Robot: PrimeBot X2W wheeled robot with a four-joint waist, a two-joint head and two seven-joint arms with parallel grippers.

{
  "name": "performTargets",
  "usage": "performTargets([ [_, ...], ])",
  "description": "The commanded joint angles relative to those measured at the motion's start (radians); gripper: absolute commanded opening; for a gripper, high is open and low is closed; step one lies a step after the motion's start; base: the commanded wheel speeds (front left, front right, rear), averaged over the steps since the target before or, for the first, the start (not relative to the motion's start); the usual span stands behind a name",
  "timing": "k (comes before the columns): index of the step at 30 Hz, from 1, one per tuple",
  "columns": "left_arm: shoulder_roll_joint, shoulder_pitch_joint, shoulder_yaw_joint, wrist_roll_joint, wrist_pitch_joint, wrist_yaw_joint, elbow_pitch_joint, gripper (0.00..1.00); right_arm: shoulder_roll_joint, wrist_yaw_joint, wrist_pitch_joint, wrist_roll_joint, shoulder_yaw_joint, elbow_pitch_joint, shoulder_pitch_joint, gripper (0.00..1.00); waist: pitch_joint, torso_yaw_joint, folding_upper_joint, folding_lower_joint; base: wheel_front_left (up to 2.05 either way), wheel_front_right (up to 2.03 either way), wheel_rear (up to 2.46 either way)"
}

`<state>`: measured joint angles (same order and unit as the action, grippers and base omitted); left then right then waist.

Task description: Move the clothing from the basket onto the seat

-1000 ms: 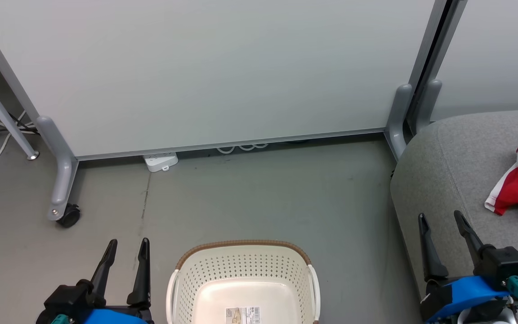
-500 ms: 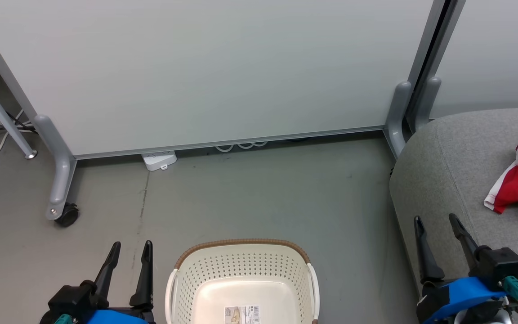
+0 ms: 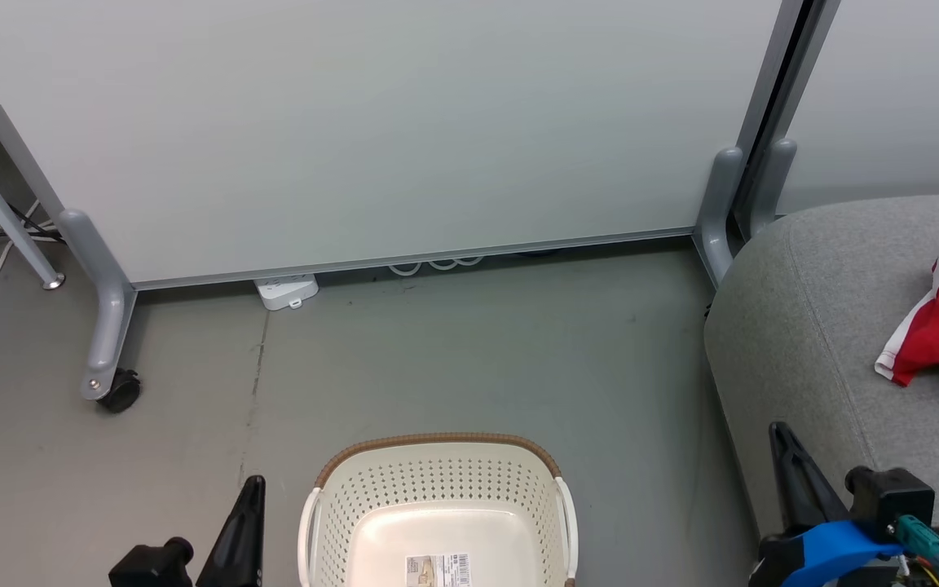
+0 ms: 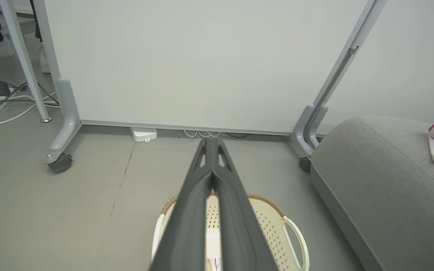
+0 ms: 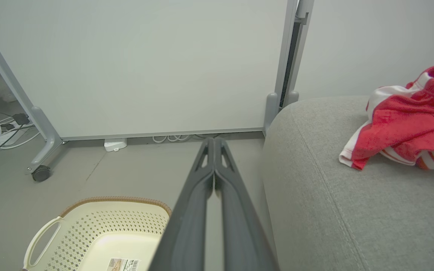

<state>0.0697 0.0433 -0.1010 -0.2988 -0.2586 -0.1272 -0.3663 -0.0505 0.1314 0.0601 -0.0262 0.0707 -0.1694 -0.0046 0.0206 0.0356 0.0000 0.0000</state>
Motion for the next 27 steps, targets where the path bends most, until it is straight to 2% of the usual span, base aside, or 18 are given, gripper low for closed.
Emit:
performTargets([
  [1,0.000,-0.001,0.001,-0.006,0.003,0.000,-0.002,0.00,0.000,0.000,-0.001,-0.007,0.001,-0.004,-0.001,0.00,0.000,0.000,0.0000,0.0000,0.00,0.00,0.00],
  [3,-0.004,-0.009,0.000,-0.013,0.006,0.000,-0.017,0.00,0.001,0.000,-0.004,-0.015,0.002,-0.022,0.004,0.00,0.000,0.000,0.0000,0.0000,0.00,0.00,0.00],
  [17,-0.006,0.007,0.041,-0.255,0.074,-0.001,0.010,0.00,0.000,0.000,-0.036,-0.308,0.010,-0.030,-0.018,0.00,-0.002,-0.004,0.0000,0.0000,0.00,0.00,0.00],
  [27,-0.008,0.016,0.064,-0.391,0.113,-0.001,0.025,0.00,0.000,0.000,-0.053,-0.472,0.014,-0.035,-0.031,0.00,-0.003,-0.007,0.0000,0.0000,0.00,0.00,0.00],
])
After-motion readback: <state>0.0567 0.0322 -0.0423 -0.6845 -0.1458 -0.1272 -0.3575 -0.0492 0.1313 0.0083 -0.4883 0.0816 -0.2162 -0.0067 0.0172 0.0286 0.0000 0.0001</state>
